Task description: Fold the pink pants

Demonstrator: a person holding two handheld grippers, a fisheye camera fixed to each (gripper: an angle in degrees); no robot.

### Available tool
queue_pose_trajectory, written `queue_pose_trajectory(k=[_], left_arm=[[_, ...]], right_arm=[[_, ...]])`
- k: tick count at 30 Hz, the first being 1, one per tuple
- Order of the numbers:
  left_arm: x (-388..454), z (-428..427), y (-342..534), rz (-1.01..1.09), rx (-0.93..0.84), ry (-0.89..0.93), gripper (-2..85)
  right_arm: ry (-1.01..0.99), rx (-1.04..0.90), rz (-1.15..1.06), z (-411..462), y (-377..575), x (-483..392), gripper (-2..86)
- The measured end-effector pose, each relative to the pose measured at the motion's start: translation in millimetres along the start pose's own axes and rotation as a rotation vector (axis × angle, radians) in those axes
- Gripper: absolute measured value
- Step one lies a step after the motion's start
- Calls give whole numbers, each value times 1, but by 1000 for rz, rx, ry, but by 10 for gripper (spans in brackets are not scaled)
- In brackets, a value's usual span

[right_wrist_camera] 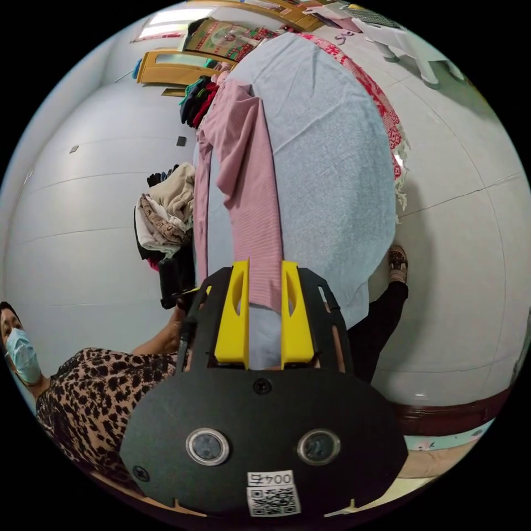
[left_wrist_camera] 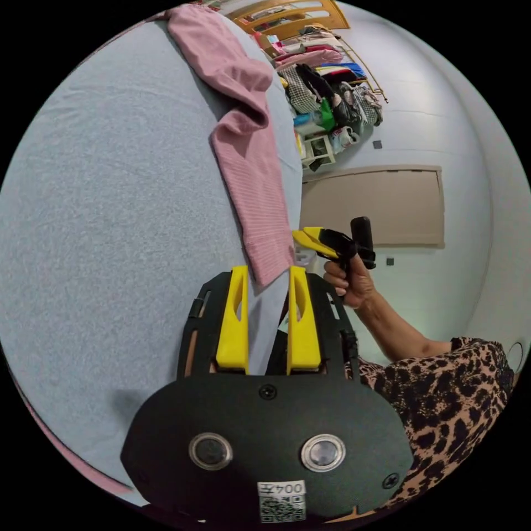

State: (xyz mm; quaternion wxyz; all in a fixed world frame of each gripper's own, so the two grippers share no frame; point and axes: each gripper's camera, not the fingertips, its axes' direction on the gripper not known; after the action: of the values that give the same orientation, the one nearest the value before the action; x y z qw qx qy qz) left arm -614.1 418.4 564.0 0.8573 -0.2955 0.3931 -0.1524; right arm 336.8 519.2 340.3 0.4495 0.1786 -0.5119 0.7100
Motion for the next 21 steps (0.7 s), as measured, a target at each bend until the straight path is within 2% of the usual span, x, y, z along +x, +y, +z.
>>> queue_pose_trajectory(k=[6, 13, 17, 21], left_arm=[[-17, 30, -10, -26, -18, 0, 101], [-38, 49, -11, -48, 2, 0, 91], [-58, 63, -16, -84, -1, 57, 46], [-54, 53, -10, -52, 59, 23, 30]], right_arm=[[4, -55, 12, -32, 15, 2, 91], [-68, -32, 47, -62, 35, 4, 84], [-83, -53, 49, -67, 48, -10, 57], [-123, 0, 18, -85, 69, -41, 34]])
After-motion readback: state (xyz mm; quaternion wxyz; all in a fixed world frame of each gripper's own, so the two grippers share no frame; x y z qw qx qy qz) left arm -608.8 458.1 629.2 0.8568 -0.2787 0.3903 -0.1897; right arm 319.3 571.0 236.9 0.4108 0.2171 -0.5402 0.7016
